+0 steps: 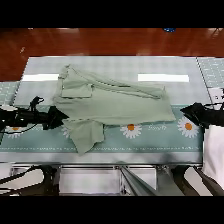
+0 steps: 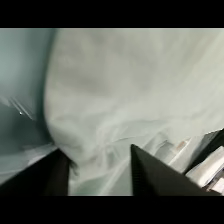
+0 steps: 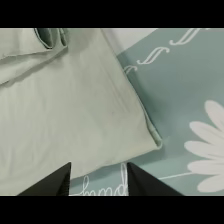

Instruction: Fold the shirts.

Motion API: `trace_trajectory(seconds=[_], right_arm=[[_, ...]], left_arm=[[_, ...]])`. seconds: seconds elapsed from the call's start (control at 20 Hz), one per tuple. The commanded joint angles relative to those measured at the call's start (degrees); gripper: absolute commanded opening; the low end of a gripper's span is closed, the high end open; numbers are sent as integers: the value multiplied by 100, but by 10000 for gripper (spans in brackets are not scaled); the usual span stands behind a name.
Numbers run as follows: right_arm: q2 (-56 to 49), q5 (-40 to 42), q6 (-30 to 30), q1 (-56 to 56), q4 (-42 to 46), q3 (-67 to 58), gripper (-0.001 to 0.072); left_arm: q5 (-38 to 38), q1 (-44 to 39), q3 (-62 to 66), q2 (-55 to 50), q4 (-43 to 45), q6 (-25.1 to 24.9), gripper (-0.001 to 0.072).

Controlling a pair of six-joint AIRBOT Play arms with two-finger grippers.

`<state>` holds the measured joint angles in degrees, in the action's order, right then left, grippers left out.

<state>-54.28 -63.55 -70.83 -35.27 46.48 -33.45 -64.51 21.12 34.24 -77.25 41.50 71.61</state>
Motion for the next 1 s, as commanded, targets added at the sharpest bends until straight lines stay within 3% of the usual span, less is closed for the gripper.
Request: trace_trajectory(seconds=[0.0,0.05,0.15,0.25,0.4,0.65,0.95], right_arm=[[46,-26,-7,-4,-22,31,408],[46,70,-186,-4,409,31,408],[26,271,-1193,-4,1694,33,408],[-133,208,-1388,-4,1982,33,408],[-527,195,-1252,-4,1493,31,408],[-1552,4,-470,68,170,31,408],[-2223,815,-332,774,-730,-63,407]], left_arm=[[494,-444,-33,-129,-52,90,15],[485,-448,-4,-120,-81,87,18],[341,-431,74,-114,-76,57,17],[229,-435,101,-111,-79,-66,18],[151,-435,98,-111,-76,-70,18],[151,-435,98,-114,-76,-70,17],[186,-437,98,-114,-76,-68,18]])
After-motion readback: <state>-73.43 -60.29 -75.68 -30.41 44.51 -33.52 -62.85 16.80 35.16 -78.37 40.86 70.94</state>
